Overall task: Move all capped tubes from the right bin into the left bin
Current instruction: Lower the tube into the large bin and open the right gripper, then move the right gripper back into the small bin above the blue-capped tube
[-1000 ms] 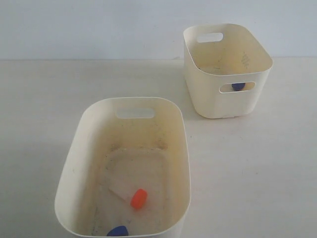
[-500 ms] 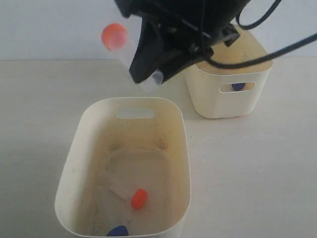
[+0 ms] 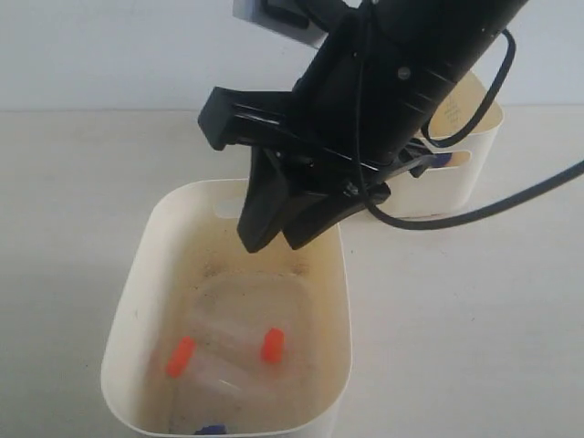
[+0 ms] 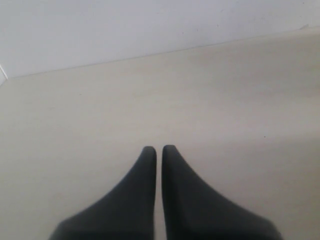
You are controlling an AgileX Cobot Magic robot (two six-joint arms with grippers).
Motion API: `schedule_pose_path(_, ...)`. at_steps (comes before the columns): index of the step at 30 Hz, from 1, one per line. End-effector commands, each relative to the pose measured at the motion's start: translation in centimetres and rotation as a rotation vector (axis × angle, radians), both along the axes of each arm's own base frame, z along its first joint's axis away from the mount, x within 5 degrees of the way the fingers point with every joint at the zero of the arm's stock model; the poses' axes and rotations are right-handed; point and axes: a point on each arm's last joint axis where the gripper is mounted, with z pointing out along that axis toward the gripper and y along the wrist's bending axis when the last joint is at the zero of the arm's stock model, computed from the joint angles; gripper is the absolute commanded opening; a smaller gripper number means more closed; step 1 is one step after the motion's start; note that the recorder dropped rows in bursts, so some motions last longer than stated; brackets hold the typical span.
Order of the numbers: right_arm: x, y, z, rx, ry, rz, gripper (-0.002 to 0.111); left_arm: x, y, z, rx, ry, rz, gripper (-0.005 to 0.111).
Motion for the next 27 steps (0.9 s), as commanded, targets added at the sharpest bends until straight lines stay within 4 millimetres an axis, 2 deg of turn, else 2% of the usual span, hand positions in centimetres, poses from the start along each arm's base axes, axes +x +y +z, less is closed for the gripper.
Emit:
schedule_pose_path(1,0.1,-0.4,-0.3,-0.043,-0.029,0.007,0.007,0.0,0.0,0.2,-0.008,-0.009,0.000,0.004)
schedule_pose_path(2,0.2,-0.6,-0.4,-0.068,-0.042,0.006,0.000,0.0,0.0,0.2,-0.008,-0.009,0.000,0.004)
schedule_pose_path(9,1.1,-1.8,-0.9,-0.219,-0.138,-0.006,0.000,0.0,0.0,0.2,-0.008,-0.009,0.000,0.004)
schedule_pose_path(15,3.7,-3.9,0.8,-0.424,-0.358,-0.239,0.000,0.0,0.0,0.2,-0.008,-0.009,0.000,0.004)
schedule_pose_path(19,6.7,-5.8,1.9,-0.610,-0.437,-0.335,0.000,0.0,0.0,0.2,-0.008,-0.009,0.000,0.004)
schedule_pose_path(22,10.1,-6.8,1.0,-0.656,-0.432,-0.390,0.000,0.0,0.0,0.2,-0.008,-0.009,0.000,0.004)
schedule_pose_path(27,15.1,-9.6,-0.8,-0.656,-0.362,-0.501,0.000,0.0,0.0,0.2,-0.008,-0.009,0.000,0.004)
